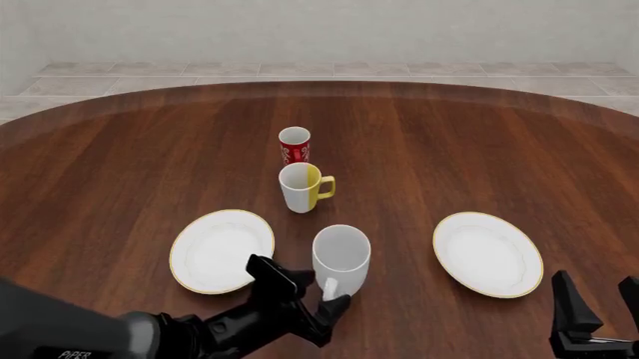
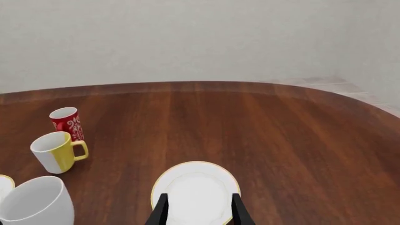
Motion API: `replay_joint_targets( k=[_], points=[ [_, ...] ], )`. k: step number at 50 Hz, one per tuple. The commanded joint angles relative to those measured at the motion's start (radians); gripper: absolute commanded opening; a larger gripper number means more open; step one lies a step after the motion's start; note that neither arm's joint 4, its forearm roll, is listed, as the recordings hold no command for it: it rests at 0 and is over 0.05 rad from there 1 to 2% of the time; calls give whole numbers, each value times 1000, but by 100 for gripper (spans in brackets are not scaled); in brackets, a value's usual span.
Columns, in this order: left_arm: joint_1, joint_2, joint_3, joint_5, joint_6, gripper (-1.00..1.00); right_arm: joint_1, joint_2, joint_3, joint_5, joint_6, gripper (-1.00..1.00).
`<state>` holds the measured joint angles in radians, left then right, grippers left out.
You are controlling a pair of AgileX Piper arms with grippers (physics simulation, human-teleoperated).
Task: Put the white mug on the left plate.
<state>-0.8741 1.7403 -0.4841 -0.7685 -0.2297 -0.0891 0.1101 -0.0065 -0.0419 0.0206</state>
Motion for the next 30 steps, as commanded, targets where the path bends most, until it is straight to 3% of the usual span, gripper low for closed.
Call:
replay_joint_targets(
  k=[1, 30],
  points=[
    [-7, 24, -7, -11, -8, 100, 2, 6, 1, -6, 1, 100],
    [-13, 51, -5, -30, -28, 100, 3, 8, 4, -9, 3, 100]
  ],
)
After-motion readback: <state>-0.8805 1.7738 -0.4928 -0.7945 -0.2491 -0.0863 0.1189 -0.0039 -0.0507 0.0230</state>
